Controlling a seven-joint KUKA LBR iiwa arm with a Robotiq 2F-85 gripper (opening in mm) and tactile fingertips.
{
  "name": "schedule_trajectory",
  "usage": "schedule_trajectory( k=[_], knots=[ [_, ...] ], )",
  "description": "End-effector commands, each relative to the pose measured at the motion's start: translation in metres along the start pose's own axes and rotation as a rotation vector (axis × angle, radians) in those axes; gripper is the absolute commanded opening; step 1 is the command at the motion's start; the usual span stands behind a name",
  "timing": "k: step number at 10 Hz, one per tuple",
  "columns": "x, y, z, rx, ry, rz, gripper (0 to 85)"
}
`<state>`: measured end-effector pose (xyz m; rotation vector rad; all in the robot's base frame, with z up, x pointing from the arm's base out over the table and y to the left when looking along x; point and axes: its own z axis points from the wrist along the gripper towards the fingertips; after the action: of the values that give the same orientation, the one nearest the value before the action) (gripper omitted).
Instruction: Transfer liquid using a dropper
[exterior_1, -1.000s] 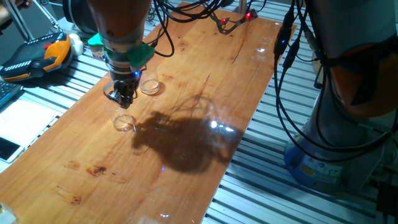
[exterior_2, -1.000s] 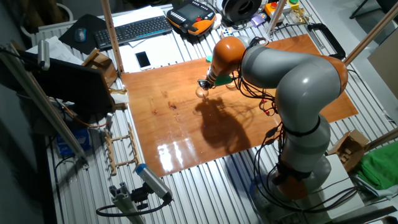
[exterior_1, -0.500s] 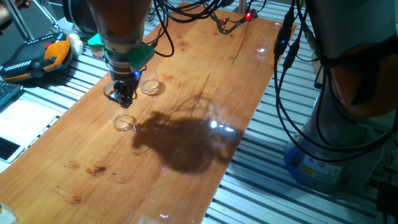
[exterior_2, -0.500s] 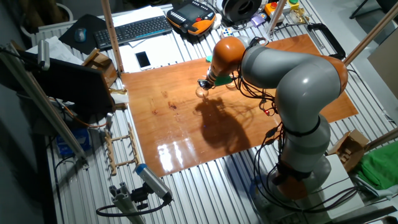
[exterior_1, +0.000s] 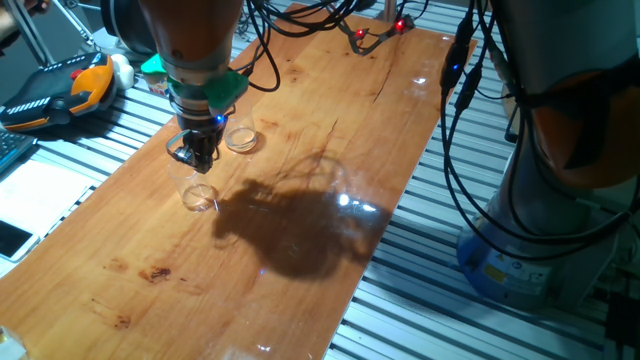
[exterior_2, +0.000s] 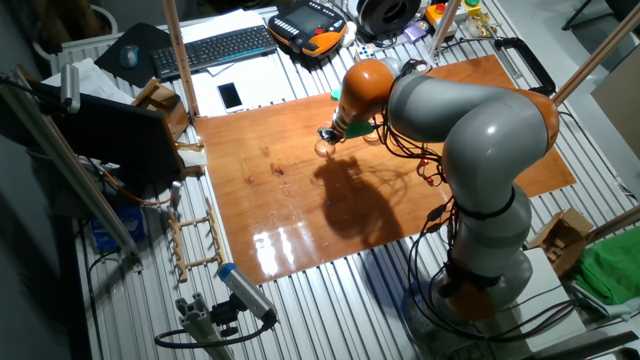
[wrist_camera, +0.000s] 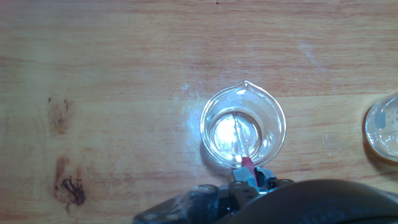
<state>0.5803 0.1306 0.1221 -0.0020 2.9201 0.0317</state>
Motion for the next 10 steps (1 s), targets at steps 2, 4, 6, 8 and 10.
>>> schedule_trajectory(
  k=[2,4,6,8,10],
  knots=[
    [0.0,0.0,0.0001,0.0,0.0,0.0,9.7],
    [0.0001,0.0001,-0.0001,0.0,0.0,0.0,7.0],
    [0.0001,0.0,-0.0002,0.0,0.0,-0.001,1.0],
    [0.0001,0.0,-0.0004,0.0,0.0,0.003,1.0],
    [0.0001,0.0002,-0.0012,-0.005,-0.009,0.018,1.0]
  ],
)
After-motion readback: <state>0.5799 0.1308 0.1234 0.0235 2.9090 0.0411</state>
